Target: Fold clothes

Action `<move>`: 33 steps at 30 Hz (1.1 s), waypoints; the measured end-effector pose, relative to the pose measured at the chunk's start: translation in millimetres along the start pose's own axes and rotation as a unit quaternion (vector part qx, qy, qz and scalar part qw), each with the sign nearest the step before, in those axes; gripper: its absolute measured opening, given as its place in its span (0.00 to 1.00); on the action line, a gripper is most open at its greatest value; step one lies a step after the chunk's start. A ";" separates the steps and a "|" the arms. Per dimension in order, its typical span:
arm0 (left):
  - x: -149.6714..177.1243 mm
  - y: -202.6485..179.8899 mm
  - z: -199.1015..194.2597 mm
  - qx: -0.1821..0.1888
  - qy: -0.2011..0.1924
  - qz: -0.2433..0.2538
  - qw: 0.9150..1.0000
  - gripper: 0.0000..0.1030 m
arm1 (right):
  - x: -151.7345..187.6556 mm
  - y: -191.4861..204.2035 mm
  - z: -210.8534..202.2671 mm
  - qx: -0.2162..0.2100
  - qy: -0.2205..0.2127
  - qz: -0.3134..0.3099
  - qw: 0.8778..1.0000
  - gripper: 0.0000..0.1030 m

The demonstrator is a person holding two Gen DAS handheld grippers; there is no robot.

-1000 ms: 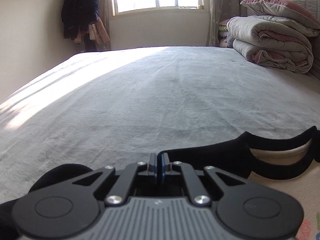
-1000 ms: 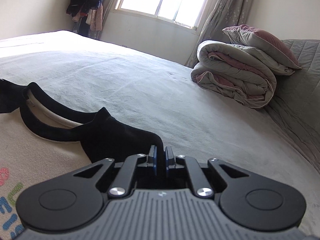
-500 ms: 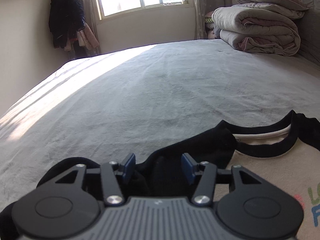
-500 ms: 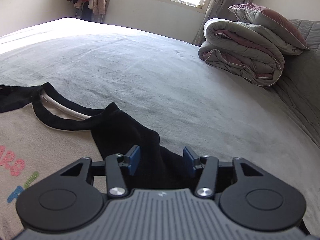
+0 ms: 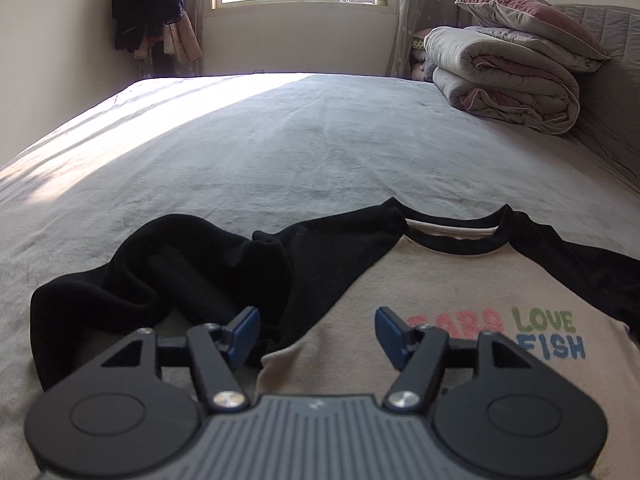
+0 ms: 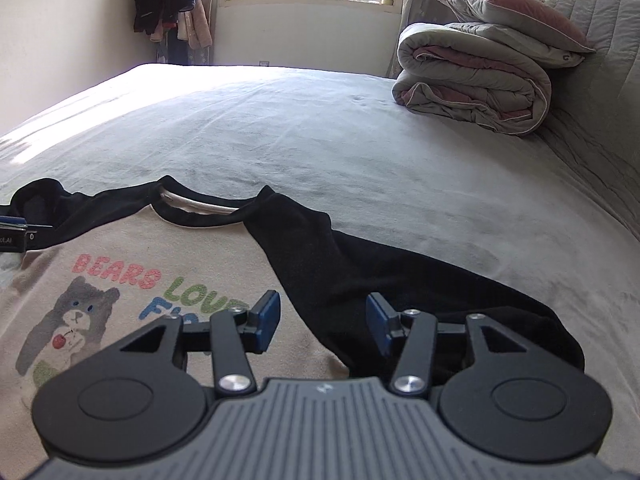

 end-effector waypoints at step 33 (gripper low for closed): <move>152.2 40.3 -130.4 0.116 0.139 -0.155 0.971 0.68 | 156.5 -23.4 -135.1 -0.136 0.090 0.266 0.950 0.54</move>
Point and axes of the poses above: each gripper's, at about its wrist camera, not at the fingertips, and z roughly the way its jaws point, y to its left, x to its underside, the point moved 3 cm from there along z, roughly the way its jaws point, and after that the axes turned 2 degrees about y, right-handed, at the moved point
